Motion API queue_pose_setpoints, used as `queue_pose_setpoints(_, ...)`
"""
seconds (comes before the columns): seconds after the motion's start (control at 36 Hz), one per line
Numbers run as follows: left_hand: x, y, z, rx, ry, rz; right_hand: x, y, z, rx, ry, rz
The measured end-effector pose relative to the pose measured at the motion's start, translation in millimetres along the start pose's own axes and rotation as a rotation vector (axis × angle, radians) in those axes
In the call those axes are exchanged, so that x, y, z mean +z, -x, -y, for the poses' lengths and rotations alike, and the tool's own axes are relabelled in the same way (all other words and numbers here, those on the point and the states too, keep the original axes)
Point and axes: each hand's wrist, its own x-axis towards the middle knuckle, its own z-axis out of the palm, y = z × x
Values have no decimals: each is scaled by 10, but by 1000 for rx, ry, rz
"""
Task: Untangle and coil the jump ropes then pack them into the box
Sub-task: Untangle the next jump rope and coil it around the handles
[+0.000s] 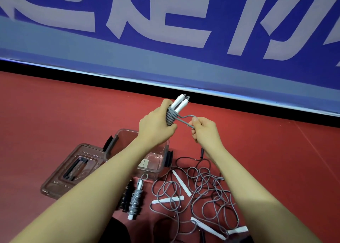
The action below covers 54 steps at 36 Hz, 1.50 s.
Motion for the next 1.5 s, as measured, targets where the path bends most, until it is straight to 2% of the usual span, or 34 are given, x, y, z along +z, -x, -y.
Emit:
queue_pose_setpoints(0.11,-1,0,36,29,192,45,-39,-21,9,19,27,15)
queue_pose_setpoints(0.25,-25,12,86,171,238,154,-84,-42,0,19,31,5)
queue_pose_setpoints(0.36,-22,1,110,335,137,250,-125,-31,3,46,-33,8)
queue_pose_setpoints(0.47,15,-18,128,473,-32,330,-162,-11,59,96,-99,115)
queue_pose_setpoints(0.58,14,-28,128,566,-168,441,-233,-25,40,65,-13,202)
queue_pose_setpoints(0.75,74,29,92,504,-453,543,-203,-9,80,31,126,218)
queue_pose_setpoints(1.06,110,79,14,238,-609,484,-67,104,250,-179,272,120)
queue_pose_setpoints(1.25,179,95,-17,108,-538,344,30,142,257,-190,174,52)
queue_pose_setpoints(1.36,198,87,-13,73,-375,290,50,159,247,-150,41,-17)
queue_pose_setpoints(1.5,184,63,-34,11,-156,141,79,160,247,-128,-93,-92)
